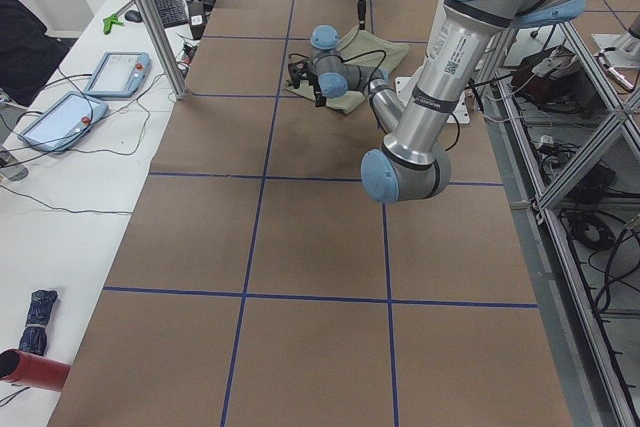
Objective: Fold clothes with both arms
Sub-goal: 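Drag the shirt corner with the right gripper, rotating the shirt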
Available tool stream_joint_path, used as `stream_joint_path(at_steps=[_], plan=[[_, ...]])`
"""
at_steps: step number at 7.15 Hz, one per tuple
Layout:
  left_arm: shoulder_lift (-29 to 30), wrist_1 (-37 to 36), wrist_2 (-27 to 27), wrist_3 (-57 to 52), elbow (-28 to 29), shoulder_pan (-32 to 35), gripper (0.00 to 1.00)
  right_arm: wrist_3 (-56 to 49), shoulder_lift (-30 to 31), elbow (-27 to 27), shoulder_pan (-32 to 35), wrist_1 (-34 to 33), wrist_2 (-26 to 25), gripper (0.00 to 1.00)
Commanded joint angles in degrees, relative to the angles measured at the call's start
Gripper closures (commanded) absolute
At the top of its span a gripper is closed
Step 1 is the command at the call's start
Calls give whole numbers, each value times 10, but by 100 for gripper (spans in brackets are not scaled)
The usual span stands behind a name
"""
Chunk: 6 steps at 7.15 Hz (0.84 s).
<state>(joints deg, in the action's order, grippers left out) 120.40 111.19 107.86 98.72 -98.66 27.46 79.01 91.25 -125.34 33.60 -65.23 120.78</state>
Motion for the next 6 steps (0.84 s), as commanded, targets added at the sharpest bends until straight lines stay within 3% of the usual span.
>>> stream_joint_path(at_steps=[1, 3, 4, 6], plan=[[2, -49, -24, 65, 1, -63, 3, 0, -3, 4, 44, -1, -1, 0], [6, -69, -24, 66, -3, -65, 12, 0, -9, 4, 47, -1, 0, 0], [7, -69, -24, 67, -2, -65, 32, 0, -11, 4, 48, -1, 0, 0], [7, -67, -26, 71, -2, -65, 96, 0, -11, 4, 48, -1, 0, 0]])
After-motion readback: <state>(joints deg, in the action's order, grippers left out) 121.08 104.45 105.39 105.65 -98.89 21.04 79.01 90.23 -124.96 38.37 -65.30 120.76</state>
